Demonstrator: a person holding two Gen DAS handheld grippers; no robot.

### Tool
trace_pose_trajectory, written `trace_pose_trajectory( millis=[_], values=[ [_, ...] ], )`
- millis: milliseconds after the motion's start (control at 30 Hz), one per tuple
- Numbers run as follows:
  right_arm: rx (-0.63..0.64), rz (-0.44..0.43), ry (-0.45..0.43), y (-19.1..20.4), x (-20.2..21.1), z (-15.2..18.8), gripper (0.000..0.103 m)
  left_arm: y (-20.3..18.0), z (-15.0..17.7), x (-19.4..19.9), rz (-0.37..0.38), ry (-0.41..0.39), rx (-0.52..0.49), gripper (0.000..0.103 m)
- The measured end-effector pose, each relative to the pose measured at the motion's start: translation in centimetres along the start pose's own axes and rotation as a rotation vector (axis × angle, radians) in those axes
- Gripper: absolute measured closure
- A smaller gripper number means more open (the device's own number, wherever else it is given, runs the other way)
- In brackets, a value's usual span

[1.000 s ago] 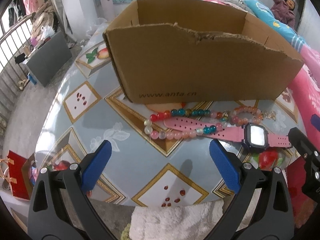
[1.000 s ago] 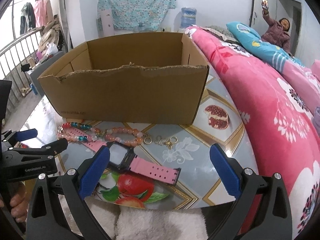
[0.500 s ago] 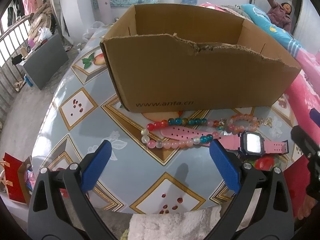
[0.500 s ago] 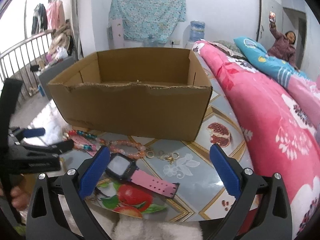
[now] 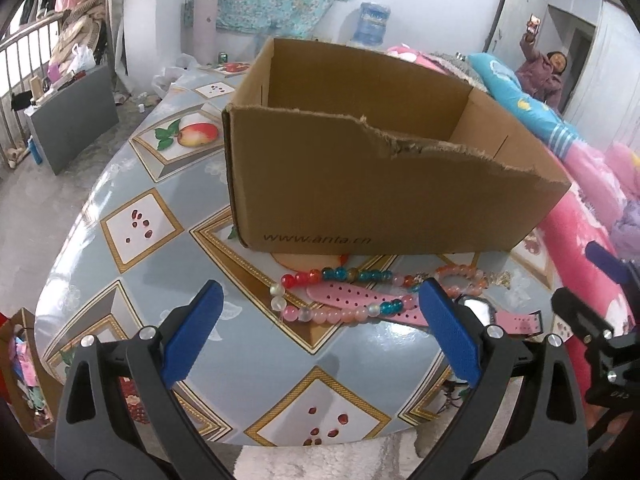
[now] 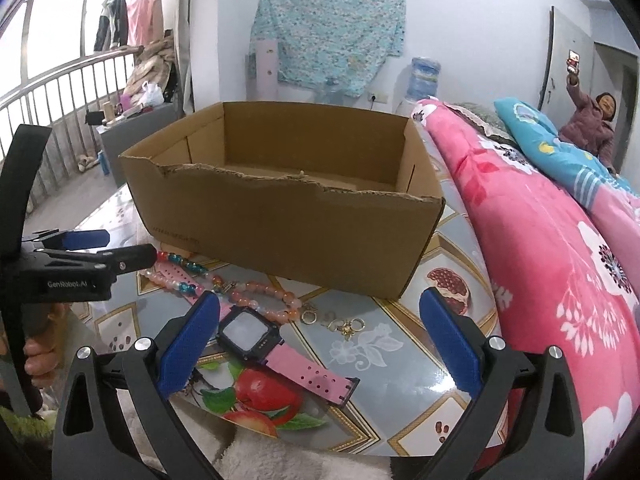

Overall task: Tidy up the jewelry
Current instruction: 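Move both grippers toward the jewelry lying in front of the box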

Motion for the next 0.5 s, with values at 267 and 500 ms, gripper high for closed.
trace_pose_trajectory(
  millis=[267,500],
  values=[
    [0.02,-0.036,-0.018,1.2,0.5,-0.6,0.005,-0.1,0.4,0.1,0.089,0.037,0.07,0.008],
    [0.026,-0.095,0.005,2.6,-0.2,-0.6,0.005,0.6,0.8,0.1,0.043,0.033,0.065,0.008]
  ],
)
Point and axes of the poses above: each gripper's, at about its wrist camera, not at the fingertips, and x roughly against the way its jaws point, y to its left, z to its underside, the point moved 7 cm from there along -x, roughly the way its jaws point, and after that the axes turned 6 degrees about -z, right-handed, at the moved point
